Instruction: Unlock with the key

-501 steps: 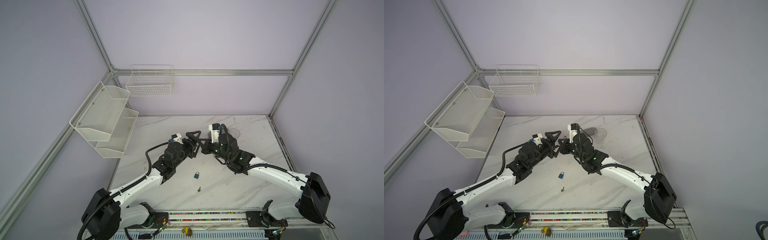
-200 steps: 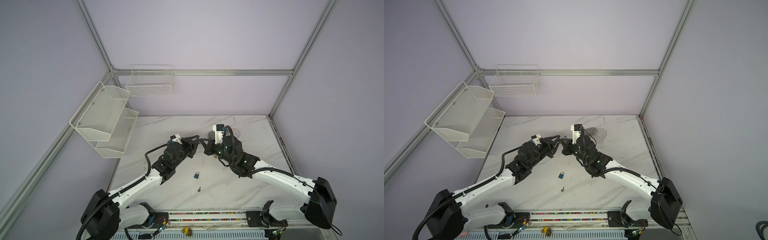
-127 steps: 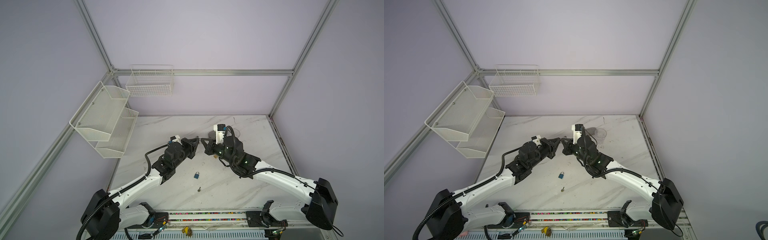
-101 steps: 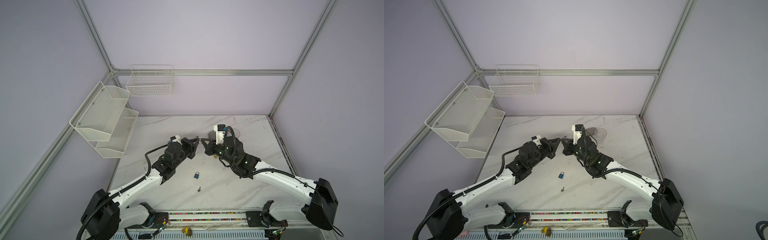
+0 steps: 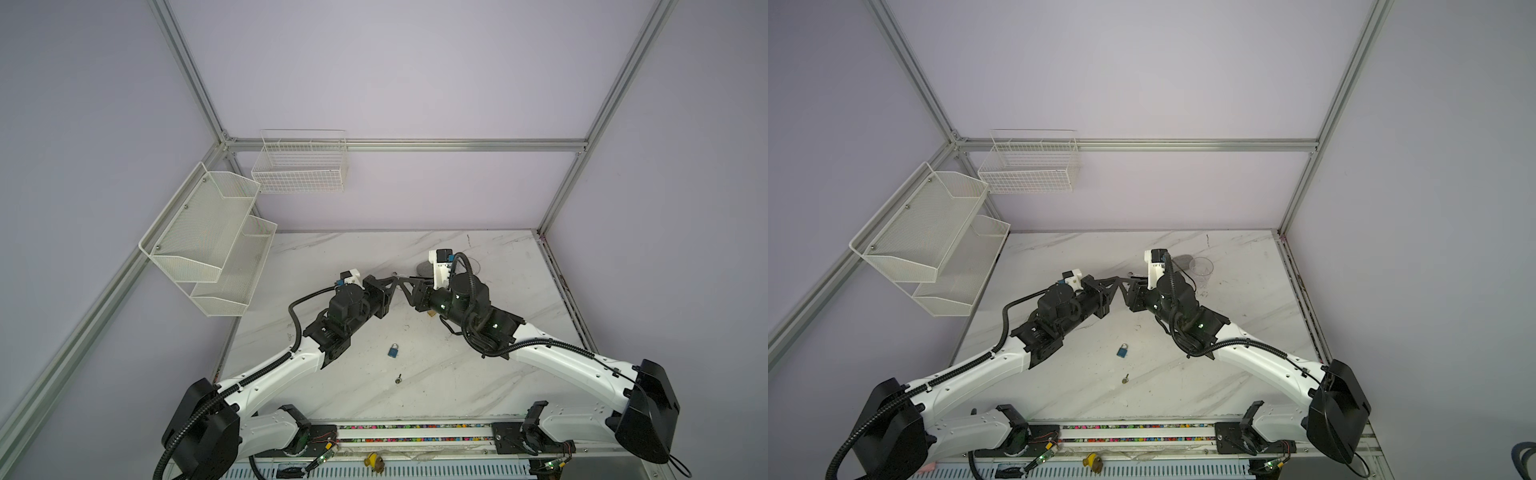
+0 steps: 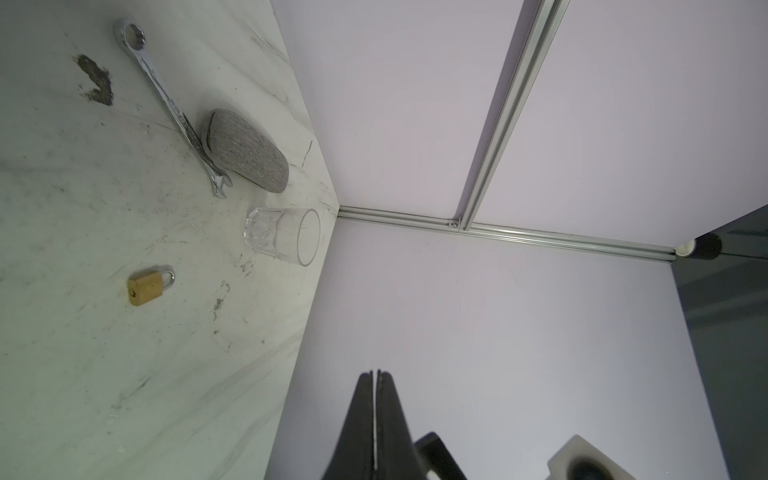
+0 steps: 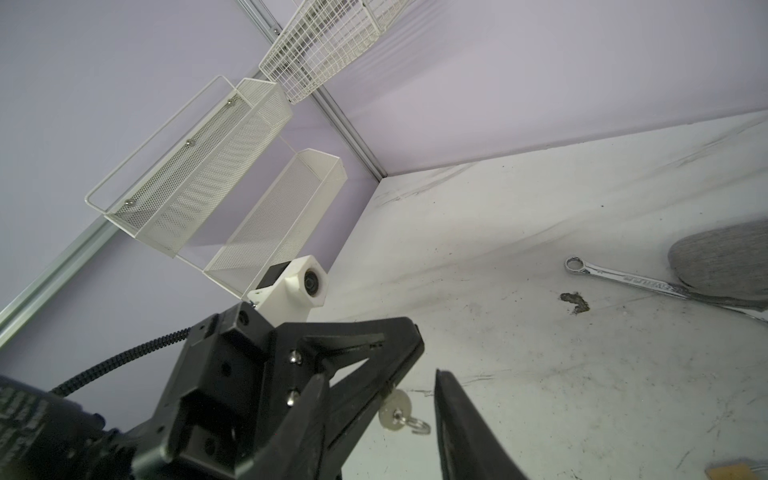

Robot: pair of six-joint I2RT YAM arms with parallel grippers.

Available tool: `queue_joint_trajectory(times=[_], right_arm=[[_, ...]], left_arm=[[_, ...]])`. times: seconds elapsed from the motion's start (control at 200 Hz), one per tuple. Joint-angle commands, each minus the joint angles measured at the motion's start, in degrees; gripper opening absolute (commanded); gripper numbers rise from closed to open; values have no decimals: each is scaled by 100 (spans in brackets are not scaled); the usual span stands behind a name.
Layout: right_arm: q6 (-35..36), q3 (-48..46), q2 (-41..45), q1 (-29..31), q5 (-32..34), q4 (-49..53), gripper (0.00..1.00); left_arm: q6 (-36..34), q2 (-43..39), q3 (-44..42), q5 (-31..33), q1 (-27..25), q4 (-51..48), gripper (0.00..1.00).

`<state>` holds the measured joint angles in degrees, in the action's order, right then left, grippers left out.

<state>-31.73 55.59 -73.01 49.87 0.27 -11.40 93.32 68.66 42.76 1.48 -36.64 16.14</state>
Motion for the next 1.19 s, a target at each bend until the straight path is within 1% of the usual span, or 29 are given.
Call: queue_joint_trajectory(times=[0.0, 0.105, 0.165, 0.33, 0.38, 0.475, 0.56, 0.68, 0.76, 0.93, 1.01, 1.035, 1.19], right_arm=[[-5, 185, 200, -38, -134, 318, 52], [-17, 276, 202, -201, -564, 584, 56], [-77, 293, 206, -421, -1060, 612, 58], [-303, 285, 36, -1188, -2798, 510, 60], [-311, 273, -10, -1321, -3140, 474, 60], [-421, 192, -81, -1465, -3575, 268, 59], [-604, 139, -166, -1529, -3850, -40, 58], [-965, 18, -289, -1546, -4169, -757, 56], [-988, 56, -374, -1597, -4151, -822, 54], [-1204, 22, -537, -1644, -4206, -1294, 51], [-1232, 13, -538, -1655, -4185, -1372, 48], [-1252, 9, -674, -1662, -4185, -1419, 47], [-1540, -189, -723, -1663, -4313, -1928, 39]], left_arm=[[-884, 12, 577, -178, 169, -131, 0], [-1481, 45, 701, -466, 325, -165, 0], [-1805, 60, 733, -641, 401, -58, 0], [-2911, 146, 822, -1091, 508, 315, 0], [-3100, 164, 783, -1222, 549, 478, 0], [-3426, 202, 706, -1510, 621, 874, 0], [-3675, 231, 624, -1675, 656, 1218, 0], [-3984, 287, 606, -1862, 671, 1467, 0], [-4061, 339, 586, -1974, 681, 1677, 0], [-4129, 416, 587, -2135, 676, 1976, 0], [-4137, 440, 584, -2218, 676, 2080, 0], [-4143, 446, 584, -2249, 676, 2123, 0], [-4129, 476, 601, -2237, 677, 2147, 0]])
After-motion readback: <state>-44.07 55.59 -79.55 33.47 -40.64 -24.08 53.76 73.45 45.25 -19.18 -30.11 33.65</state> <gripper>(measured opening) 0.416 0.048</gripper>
